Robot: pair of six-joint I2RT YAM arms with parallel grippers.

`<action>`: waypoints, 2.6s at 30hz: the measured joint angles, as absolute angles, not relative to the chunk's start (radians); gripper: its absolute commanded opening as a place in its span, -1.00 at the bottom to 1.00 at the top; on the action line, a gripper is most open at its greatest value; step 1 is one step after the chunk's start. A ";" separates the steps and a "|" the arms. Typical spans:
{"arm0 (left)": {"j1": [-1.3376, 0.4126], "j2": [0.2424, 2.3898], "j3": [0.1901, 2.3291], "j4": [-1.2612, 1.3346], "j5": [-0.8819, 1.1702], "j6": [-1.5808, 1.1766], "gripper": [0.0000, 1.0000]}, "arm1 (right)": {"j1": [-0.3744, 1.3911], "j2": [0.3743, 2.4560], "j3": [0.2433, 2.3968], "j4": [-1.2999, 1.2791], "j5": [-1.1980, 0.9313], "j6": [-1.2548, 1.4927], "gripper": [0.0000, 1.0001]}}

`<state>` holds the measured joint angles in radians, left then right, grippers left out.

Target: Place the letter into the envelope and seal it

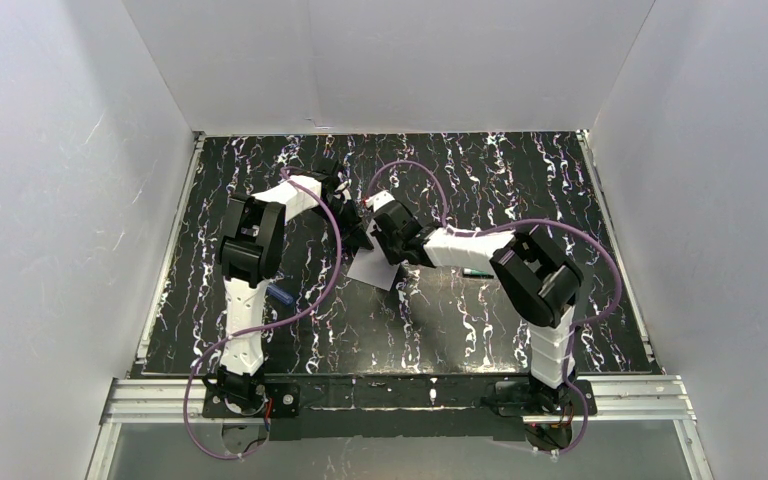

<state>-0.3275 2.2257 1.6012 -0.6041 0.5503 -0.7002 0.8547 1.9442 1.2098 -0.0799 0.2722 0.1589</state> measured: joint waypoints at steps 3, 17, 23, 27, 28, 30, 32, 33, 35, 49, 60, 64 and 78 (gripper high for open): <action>-0.326 2.226 1.601 -0.603 0.558 -0.691 -1.00 | 0.849 1.955 1.240 -0.121 0.255 0.163 -0.68; -0.315 1.929 1.188 -0.312 0.585 -0.705 -0.77 | 0.843 2.067 1.472 -0.401 0.278 0.354 -0.67; -0.385 1.861 1.039 -0.063 0.621 -0.850 -0.74 | 0.833 2.080 1.501 -0.450 0.266 0.434 -0.67; -0.439 1.870 1.029 0.028 0.622 -0.916 -0.85 | 0.823 2.079 1.502 -0.456 0.253 0.495 -0.67; -0.450 1.876 1.030 0.037 0.615 -0.924 -0.89 | 0.822 2.079 1.502 -0.457 0.250 0.502 -0.67; -0.465 1.894 1.029 0.053 0.606 -0.945 -0.98 | 0.817 2.079 1.503 -0.461 0.242 0.522 -0.67; -0.476 1.913 1.029 0.058 0.585 -0.963 -1.00 | 0.814 2.079 1.504 -0.463 0.236 0.529 -0.68; -0.478 1.922 1.026 0.056 0.573 -0.966 -1.00 | 0.812 2.079 1.505 -0.463 0.233 0.532 -0.68; -0.478 1.932 1.014 0.060 0.564 -0.974 -1.00 | 0.812 2.078 1.505 -0.463 0.231 0.533 -0.68; -0.431 1.955 0.957 0.095 0.707 -0.968 -1.00 | 0.836 2.041 1.457 -0.420 0.134 0.309 -0.55; -0.388 1.987 0.934 0.131 0.835 -0.877 -1.00 | 0.866 2.086 1.532 -0.487 0.206 0.268 -0.59; -0.379 1.988 0.920 0.139 0.851 -0.860 -1.00 | 0.875 2.157 1.641 -0.539 0.336 0.333 -0.63; -0.373 2.002 0.956 0.082 0.875 -0.802 -1.00 | 0.804 2.148 1.662 -0.551 0.316 0.312 -0.65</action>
